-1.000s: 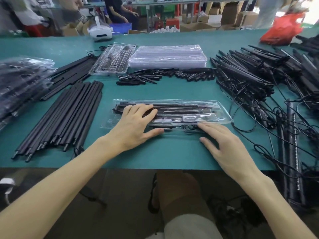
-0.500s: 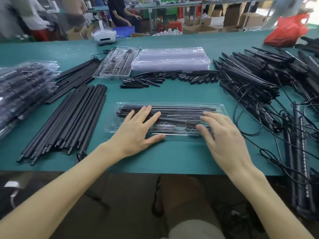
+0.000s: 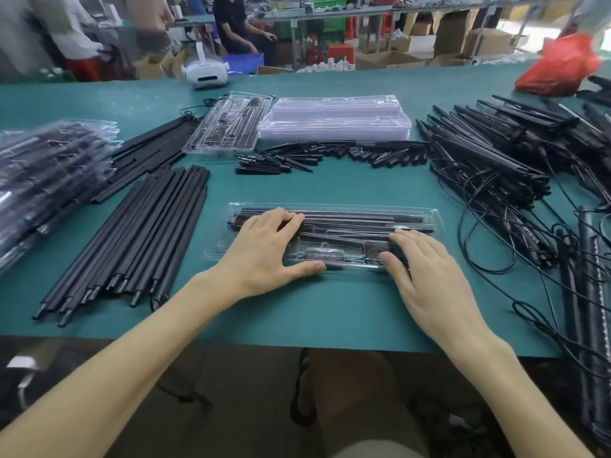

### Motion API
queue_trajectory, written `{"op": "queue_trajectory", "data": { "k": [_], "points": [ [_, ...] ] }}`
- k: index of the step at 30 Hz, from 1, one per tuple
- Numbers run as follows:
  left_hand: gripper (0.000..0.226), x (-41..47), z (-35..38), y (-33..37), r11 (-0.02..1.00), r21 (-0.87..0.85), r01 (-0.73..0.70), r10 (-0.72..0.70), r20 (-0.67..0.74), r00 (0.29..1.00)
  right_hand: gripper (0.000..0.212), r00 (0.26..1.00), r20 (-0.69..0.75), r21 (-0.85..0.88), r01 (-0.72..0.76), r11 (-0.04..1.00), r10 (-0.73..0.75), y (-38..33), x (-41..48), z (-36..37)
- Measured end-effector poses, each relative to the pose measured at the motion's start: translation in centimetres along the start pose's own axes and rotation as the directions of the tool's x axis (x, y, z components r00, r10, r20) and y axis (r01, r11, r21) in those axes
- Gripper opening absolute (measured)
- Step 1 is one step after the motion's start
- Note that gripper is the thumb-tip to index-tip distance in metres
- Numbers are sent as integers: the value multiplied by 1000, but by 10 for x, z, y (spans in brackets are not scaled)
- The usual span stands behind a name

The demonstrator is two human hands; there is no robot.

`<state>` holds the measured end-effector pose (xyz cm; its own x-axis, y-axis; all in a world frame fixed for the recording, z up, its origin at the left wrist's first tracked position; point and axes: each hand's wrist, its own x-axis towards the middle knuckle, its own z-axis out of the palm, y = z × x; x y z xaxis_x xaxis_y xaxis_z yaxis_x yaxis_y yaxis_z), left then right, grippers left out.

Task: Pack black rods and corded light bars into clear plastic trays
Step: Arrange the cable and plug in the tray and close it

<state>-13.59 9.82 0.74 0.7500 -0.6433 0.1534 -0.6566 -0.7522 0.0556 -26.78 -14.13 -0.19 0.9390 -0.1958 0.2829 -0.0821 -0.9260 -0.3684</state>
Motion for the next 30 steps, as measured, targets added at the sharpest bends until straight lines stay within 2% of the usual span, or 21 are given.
{"op": "queue_trajectory", "data": {
  "k": [6, 13, 18, 23, 28, 30],
  "points": [
    [106, 0, 5, -3, 999, -45, -24, 22, -28, 999, 55, 1000, -6, -15, -13, 1000, 13, 1, -2, 4],
    [111, -4, 12, -1, 999, 23, -21, 22, -23, 999, 79, 999, 27, -126, 41, 991, -37, 1, -4, 4],
    [109, -6, 12, 0, 1000, 3, -18, 18, -37, 999, 79, 999, 19, -137, 29, 990, -26, -3, -2, 2],
    [111, -3, 7, 0, 999, -44, -13, 11, -51, 999, 87, 994, 100, -223, 59, 973, -37, -11, 1, -1],
    [114, -1, -4, 0, 982, -191, -2, 5, 19, 1000, 73, 986, 99, -223, 154, 963, -134, -33, 19, 4],
    [112, -3, -12, -1, 969, -248, 11, 0, 44, 999, 69, 982, 128, -156, 160, 975, -141, -34, 22, 8]
  ]
}}
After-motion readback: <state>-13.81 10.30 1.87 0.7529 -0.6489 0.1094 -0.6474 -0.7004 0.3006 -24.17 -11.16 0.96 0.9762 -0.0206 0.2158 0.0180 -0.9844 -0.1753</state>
